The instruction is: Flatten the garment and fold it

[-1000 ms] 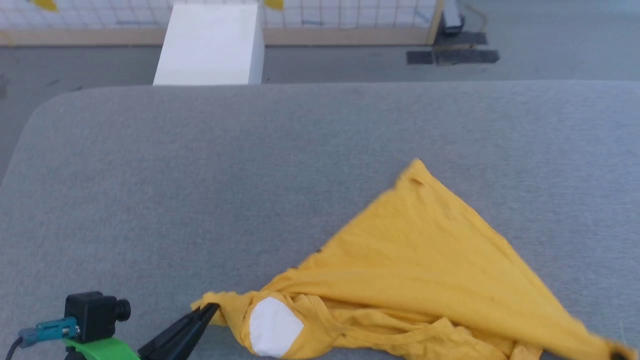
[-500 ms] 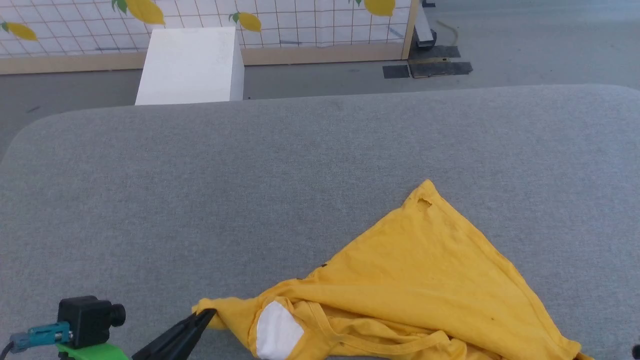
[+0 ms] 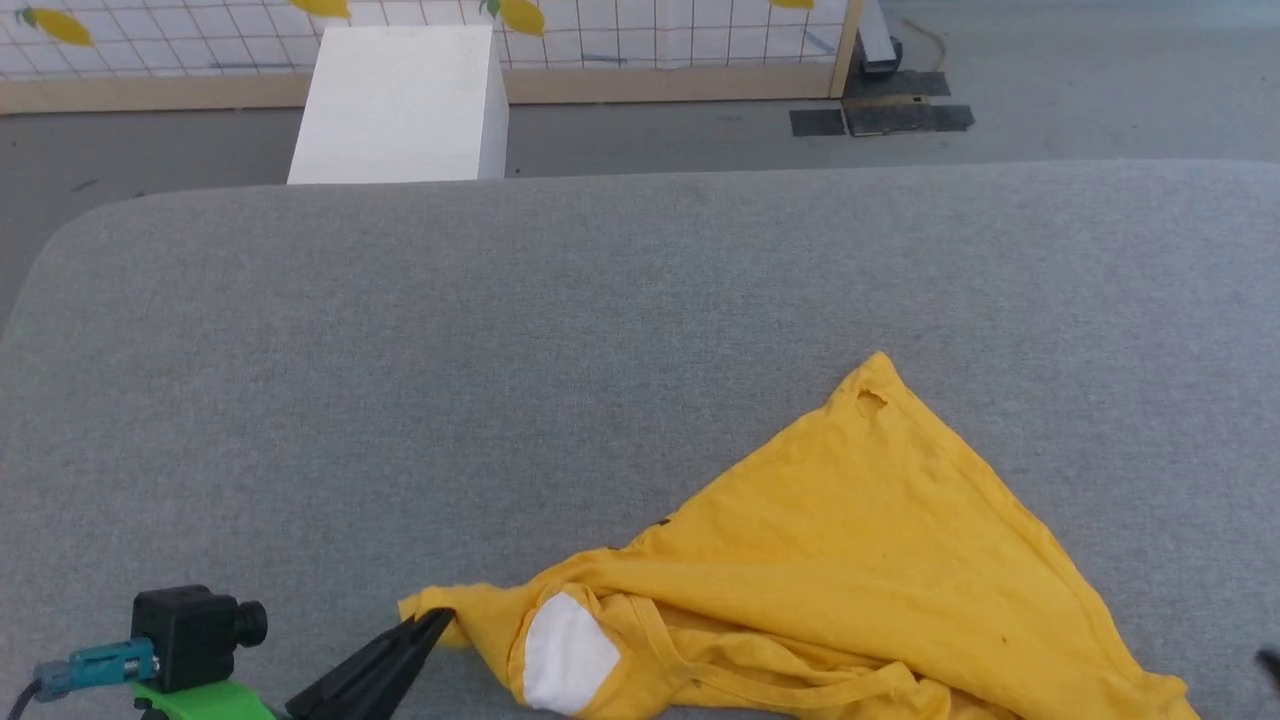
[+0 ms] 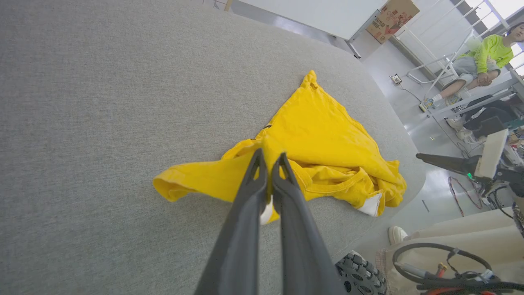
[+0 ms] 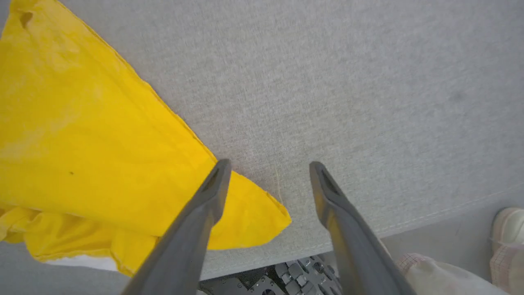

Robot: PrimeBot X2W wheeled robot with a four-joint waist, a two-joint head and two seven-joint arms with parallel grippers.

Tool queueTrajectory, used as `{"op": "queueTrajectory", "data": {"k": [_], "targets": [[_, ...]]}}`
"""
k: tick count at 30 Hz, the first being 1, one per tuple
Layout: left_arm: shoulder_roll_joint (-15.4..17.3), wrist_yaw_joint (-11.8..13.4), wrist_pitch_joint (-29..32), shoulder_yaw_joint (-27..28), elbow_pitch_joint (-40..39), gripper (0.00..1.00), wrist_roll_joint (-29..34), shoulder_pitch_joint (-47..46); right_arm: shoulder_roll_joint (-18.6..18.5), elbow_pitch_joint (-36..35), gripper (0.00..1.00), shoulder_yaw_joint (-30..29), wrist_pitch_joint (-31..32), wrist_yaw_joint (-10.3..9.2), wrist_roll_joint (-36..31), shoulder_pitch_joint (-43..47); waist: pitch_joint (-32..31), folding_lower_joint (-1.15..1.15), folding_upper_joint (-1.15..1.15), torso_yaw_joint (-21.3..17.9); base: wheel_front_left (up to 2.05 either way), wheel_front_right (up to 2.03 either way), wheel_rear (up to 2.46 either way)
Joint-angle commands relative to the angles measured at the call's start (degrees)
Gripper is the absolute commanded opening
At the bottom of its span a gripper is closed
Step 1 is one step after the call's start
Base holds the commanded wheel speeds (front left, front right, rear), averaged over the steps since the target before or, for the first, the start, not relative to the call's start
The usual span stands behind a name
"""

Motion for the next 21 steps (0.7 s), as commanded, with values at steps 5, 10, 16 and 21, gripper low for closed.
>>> {"op": "queueTrajectory", "data": {"k": [5,10,16,21], "targets": [[-0.86,-1.81,-0.74,0.28,0.42,0.00,1.35,-2.07,-4.20,-10.83,1.00,1.68,1.66,-0.08,-1.47,-9.09,3.22,0.00,0.00,2.07,0.00,0.00,0.00],[-1.31,-3.75,-0.08,0.25,1.03,0.00,2.12,-4.20,-4.82,-7.34,1.00,11.68,1.14,-0.08,-5.59,-20.71,6.36,0.00,0.00,4.00,0.00,0.00,0.00],[-2.45,-6.32,1.66,-0.31,2.24,0.00,2.85,-7.44,-5.21,4.62,1.00,20.27,1.37,-0.08,-9.38,-30.52,9.73,0.00,0.00,7.28,0.00,0.00,0.00],[-3.43,-8.13,2.62,-0.56,3.81,0.00,3.10,-9.70,-5.14,11.58,1.00,24.10,2.53,-0.08,-11.38,-34.47,12.36,0.00,0.00,10.05,0.00,0.00,0.00]]}}
